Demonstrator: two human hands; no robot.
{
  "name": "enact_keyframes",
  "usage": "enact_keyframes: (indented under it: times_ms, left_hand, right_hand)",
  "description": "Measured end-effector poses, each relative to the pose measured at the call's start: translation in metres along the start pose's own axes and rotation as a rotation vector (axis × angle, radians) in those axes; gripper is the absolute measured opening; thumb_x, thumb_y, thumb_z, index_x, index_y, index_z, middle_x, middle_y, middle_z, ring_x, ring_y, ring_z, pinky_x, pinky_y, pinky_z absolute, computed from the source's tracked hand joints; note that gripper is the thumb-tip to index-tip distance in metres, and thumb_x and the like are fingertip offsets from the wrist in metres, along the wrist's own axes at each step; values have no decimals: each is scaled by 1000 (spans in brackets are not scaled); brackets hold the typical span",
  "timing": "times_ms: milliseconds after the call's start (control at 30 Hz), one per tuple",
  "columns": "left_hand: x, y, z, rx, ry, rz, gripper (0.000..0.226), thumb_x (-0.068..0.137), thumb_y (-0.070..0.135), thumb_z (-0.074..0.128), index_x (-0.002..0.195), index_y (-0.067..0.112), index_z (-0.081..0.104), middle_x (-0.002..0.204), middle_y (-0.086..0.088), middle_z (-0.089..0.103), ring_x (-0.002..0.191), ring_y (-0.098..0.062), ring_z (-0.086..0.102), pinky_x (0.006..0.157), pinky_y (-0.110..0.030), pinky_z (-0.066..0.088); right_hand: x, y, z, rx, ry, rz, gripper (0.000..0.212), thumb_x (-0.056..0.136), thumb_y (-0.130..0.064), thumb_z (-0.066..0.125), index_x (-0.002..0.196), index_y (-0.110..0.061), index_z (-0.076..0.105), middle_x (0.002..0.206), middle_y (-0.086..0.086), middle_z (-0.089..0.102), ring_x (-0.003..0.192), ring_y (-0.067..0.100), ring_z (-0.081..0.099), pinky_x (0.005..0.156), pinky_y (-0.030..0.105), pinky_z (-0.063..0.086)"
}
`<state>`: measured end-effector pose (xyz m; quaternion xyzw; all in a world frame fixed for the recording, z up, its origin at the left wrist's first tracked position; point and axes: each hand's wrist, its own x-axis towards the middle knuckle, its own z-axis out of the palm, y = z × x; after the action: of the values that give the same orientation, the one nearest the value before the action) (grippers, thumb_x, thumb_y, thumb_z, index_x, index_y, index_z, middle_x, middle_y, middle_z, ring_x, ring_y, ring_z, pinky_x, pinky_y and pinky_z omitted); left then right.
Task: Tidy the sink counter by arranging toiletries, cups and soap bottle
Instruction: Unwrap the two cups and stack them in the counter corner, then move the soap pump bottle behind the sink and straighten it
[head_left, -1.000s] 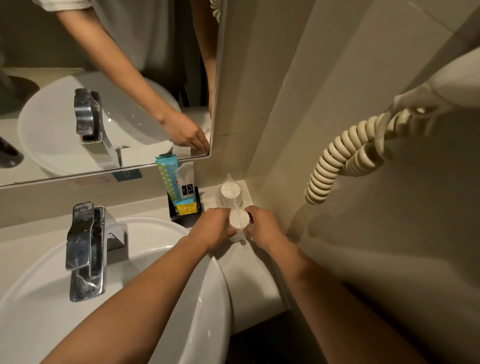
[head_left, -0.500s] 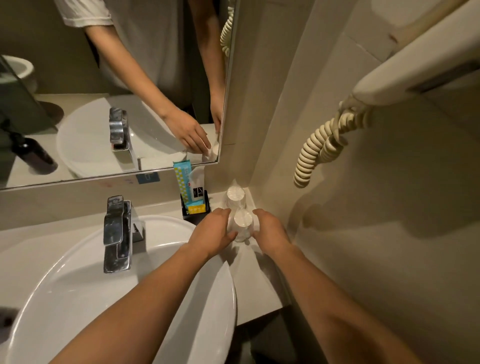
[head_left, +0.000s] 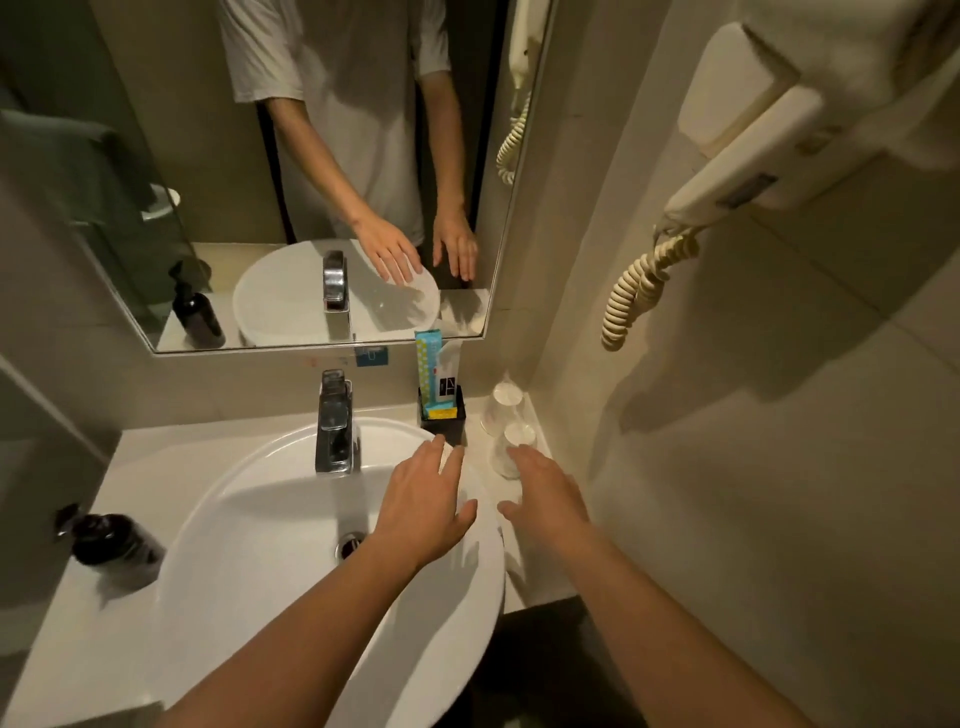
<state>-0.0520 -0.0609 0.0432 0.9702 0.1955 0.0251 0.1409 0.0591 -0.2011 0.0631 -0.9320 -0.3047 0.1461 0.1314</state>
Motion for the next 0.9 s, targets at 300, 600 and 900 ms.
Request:
enact_keyframes:
  times_ms: [300,600,900]
  left_hand:
    - [-81,-48,-7,67,14,-146,84,92,64,47,158,26,13,169,-6,10,155,-28,10,123,-51,19]
    - [-144,-93,-16,47,20,-321,79,97,61,37,161,22,9,170,-7,4,156,-26,2,125,-46,8]
    - [-194,-139,-23,36,37,-512,82,97,64,36,161,23,6,170,-4,1,156,-23,1,124,-45,7]
  right_hand:
    - [-33,-58,30,-159,-61,-195,95,82,-55,74,157,-36,19,168,-6,18,153,22,20,120,49,24]
    - [-51,-115,59,-202,-91,-396,96,80,-56,74,157,-34,22,167,-4,21,153,21,21,118,45,27]
    - [-59,-173,77,-201,-129,-570,90,79,-55,75,154,-33,29,160,-4,35,146,22,35,115,46,33]
